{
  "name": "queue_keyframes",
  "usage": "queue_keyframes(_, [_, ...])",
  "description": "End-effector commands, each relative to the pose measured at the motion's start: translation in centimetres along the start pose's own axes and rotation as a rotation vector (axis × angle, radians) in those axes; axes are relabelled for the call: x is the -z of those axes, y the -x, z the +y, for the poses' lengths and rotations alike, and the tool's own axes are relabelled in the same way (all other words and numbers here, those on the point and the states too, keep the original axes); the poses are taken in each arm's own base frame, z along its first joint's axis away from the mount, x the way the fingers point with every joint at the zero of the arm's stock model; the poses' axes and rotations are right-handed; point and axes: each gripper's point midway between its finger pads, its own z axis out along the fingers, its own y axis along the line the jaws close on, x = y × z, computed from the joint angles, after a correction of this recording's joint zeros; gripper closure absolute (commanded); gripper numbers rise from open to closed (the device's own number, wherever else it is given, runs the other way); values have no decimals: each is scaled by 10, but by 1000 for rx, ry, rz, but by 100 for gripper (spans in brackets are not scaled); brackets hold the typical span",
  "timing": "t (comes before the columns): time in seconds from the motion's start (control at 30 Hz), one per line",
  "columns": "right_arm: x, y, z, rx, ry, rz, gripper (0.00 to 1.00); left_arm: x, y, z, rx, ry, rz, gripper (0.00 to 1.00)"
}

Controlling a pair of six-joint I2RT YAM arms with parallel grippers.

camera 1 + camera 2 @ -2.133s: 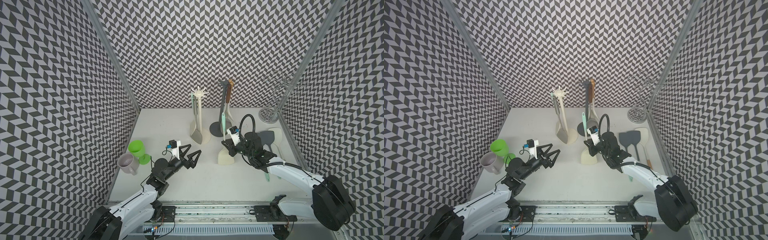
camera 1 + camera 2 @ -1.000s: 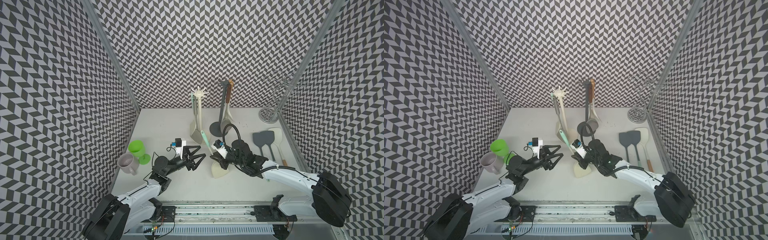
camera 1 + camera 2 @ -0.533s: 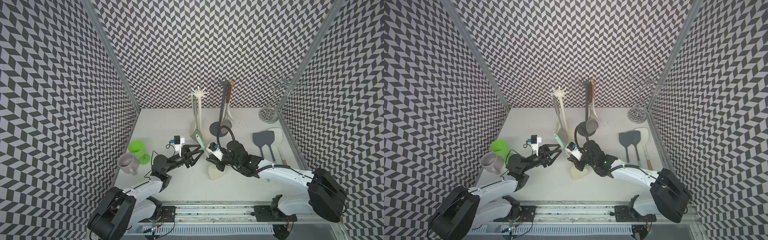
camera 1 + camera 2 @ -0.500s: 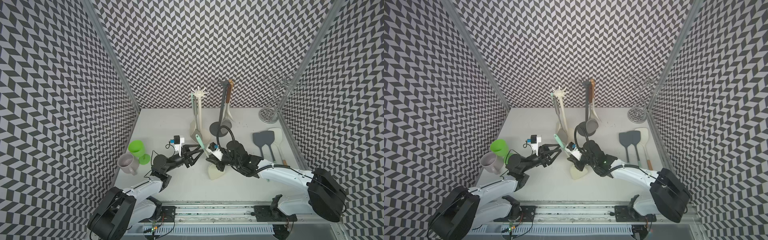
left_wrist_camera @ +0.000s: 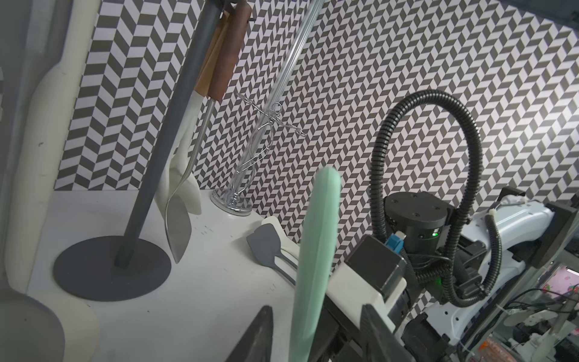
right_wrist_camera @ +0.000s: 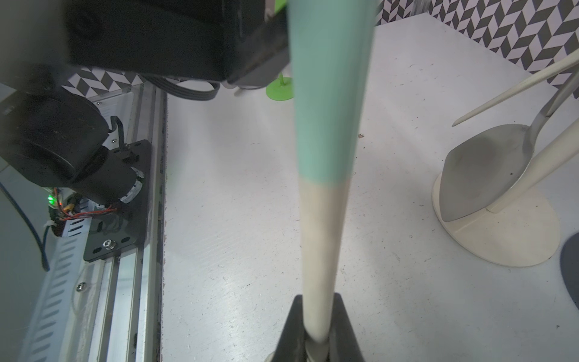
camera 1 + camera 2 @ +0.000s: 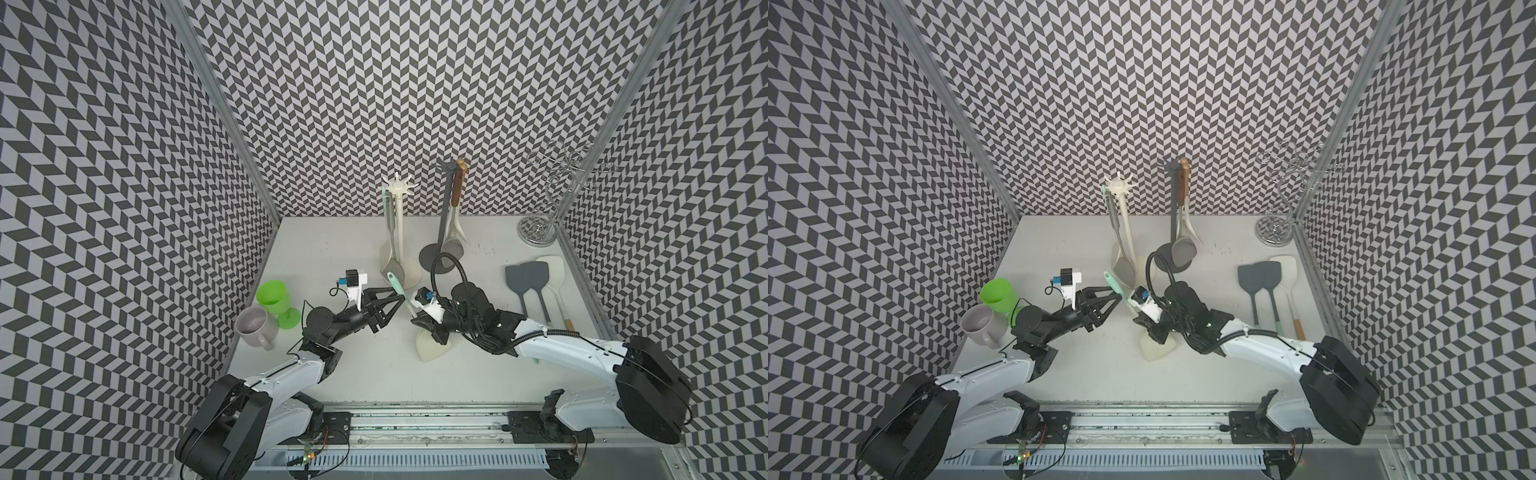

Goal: Take the spatula off the kitchen utensil rack
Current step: Place the spatula at the center of the board.

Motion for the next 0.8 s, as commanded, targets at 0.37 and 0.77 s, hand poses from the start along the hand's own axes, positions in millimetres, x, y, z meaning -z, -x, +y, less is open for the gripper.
queue_keyframes(0.37, [0, 19, 10, 80, 38, -60, 100, -5, 14, -1, -31, -6, -20, 100])
queue_keyframes(0.77, [19, 48, -11, -1, -103, -135, 57, 7, 34, 2, -40, 86, -116, 100])
